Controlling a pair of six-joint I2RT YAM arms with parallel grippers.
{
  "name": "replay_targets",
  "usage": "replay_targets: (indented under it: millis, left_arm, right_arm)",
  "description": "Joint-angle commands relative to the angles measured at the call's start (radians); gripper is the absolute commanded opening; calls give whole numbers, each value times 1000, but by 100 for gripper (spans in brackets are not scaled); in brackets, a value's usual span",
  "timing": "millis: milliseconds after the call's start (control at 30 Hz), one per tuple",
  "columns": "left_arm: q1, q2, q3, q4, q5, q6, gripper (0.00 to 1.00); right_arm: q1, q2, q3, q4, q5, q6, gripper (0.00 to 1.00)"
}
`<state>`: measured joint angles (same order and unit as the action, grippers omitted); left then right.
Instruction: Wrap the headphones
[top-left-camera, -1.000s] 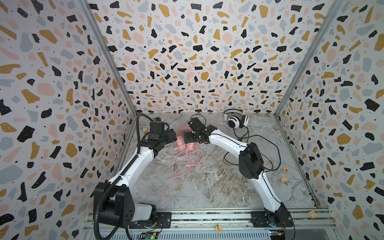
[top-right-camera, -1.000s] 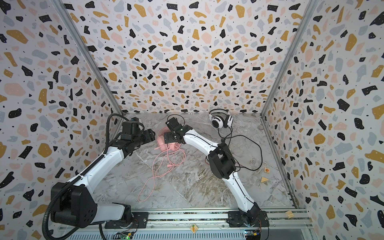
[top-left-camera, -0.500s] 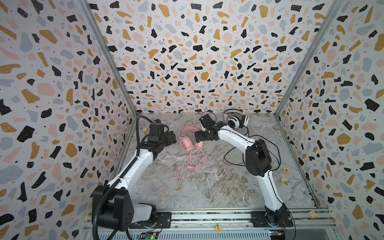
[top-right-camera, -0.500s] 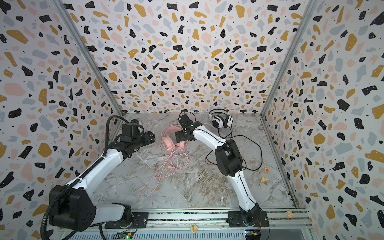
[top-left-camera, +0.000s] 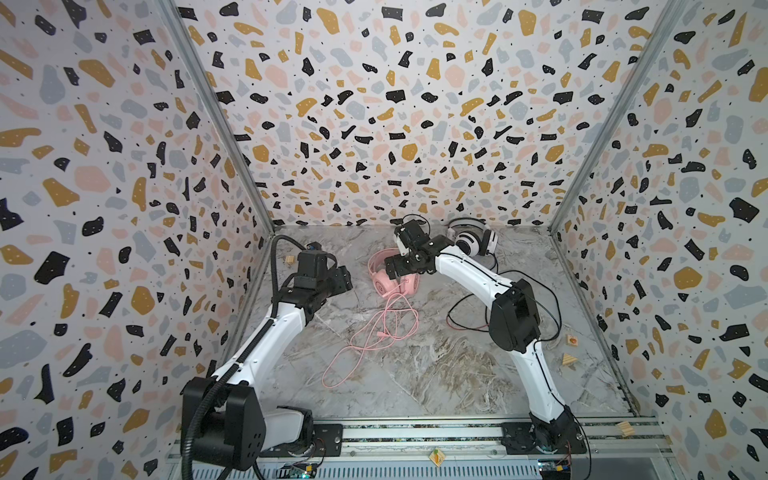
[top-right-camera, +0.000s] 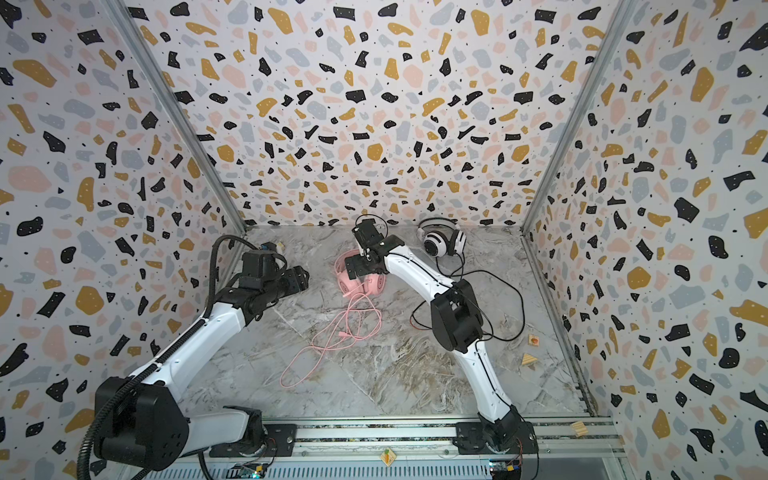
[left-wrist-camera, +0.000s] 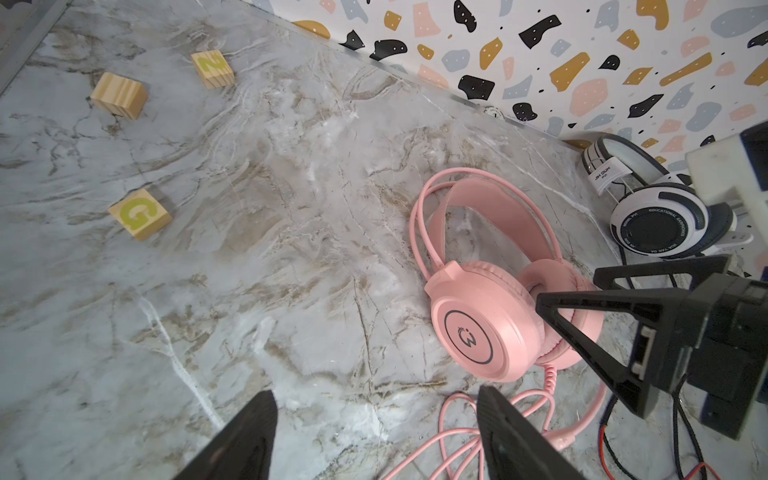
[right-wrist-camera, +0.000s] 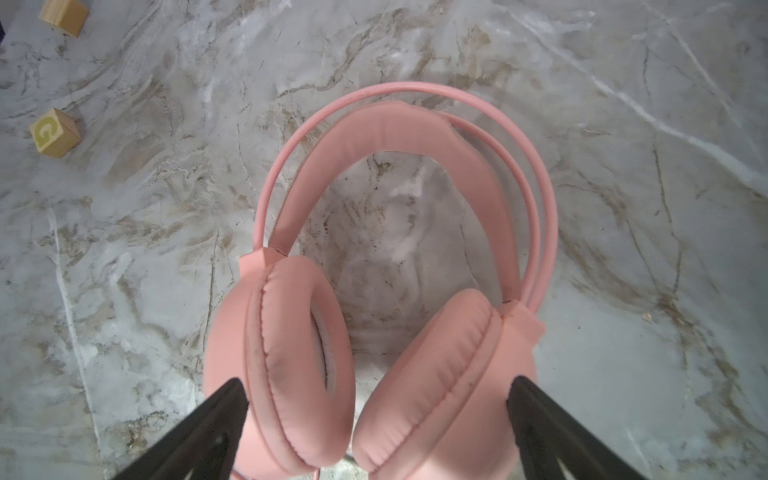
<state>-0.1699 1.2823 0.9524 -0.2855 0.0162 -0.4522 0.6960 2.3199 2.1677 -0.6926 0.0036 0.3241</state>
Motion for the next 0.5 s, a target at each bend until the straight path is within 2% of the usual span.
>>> replay_targets:
  millis: [0, 133, 333, 467]
  left_arm:
    - [6, -29, -21, 16, -9, 21, 76]
    - [6, -29, -32, 18, -10, 24, 77]
    - [6, -15, -18, 18, 1, 23, 77]
    - [5, -18, -15, 20, 1, 18, 77]
  right_arm:
    - [-7, 40, 15, -86, 81, 19, 98]
    - [-15, 26, -34, -68, 123, 26, 97]
    - [-26, -65, -122, 2, 80, 23, 97]
    - [-26, -121, -114, -6, 72, 24, 97]
